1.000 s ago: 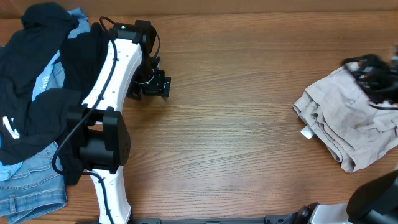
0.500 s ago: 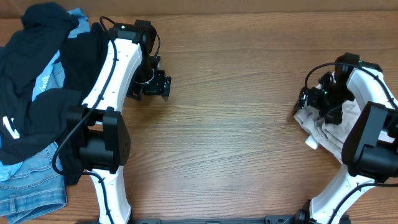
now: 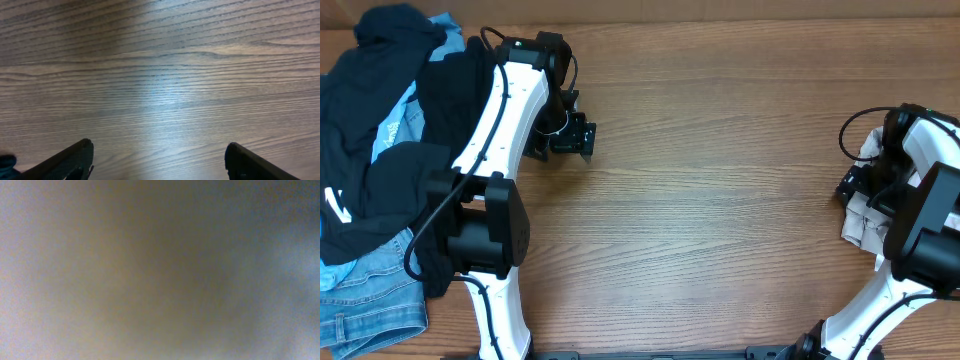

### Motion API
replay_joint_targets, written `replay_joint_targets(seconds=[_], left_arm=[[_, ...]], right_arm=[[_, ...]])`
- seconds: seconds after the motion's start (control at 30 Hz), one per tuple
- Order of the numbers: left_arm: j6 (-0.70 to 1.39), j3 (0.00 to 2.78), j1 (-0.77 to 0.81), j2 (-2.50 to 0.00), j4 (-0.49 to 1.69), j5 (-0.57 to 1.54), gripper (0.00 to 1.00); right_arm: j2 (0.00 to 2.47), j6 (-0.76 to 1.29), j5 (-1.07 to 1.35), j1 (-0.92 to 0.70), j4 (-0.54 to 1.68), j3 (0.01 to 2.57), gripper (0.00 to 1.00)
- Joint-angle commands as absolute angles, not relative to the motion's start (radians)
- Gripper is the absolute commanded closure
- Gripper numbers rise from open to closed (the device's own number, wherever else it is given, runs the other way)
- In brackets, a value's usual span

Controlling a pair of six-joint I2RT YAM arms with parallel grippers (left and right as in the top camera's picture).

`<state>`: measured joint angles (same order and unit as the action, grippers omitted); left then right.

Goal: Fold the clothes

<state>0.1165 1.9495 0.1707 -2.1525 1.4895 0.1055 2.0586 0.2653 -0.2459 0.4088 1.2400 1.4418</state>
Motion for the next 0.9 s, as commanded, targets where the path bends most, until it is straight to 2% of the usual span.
replay_joint_targets(seconds=[0.0,0.13,0.27,0.37,0.47,0.6,0.73,0.87], left_arm=[[0.089,1.959,0.178,-2.141,1.489,0.124,0.13],[0.089,1.959,0.178,-2.141,1.492,0.124,0.13],[0.09,1.959,0.178,-2.141,1.497,0.124,0.12],[0.089,1.959,0.178,-2.141,1.499,0.124,0.12],[0.09,1.959,0.178,-2.141,1.499,0.124,0.12],[0.09,1.959,0.178,-2.141,1.503,0.125,0.12],[0.09,1.959,0.178,-2.141,1.515,0.125,0.12],[0.09,1.959,0.178,-2.141,1.524,0.125,0.12]], right_arm=[[1.859,0.208,-0.206,0.354,1.225,1.475,0.0],[1.647,0.2,-0.186,0.328,1.175,1.475,0.0],[1.665,0.183,-0.128,0.328,1.15,1.409,0.08],[1.689,0.181,-0.095,0.326,1.072,1.288,0.1],[1.701,0.182,-0.096,0.326,0.975,1.186,0.2],[1.702,0.191,-0.115,0.326,0.855,1.092,0.21],[1.702,0.236,-0.191,0.326,0.833,1.085,0.2],[1.705,0.236,-0.194,0.326,0.83,1.079,0.25]])
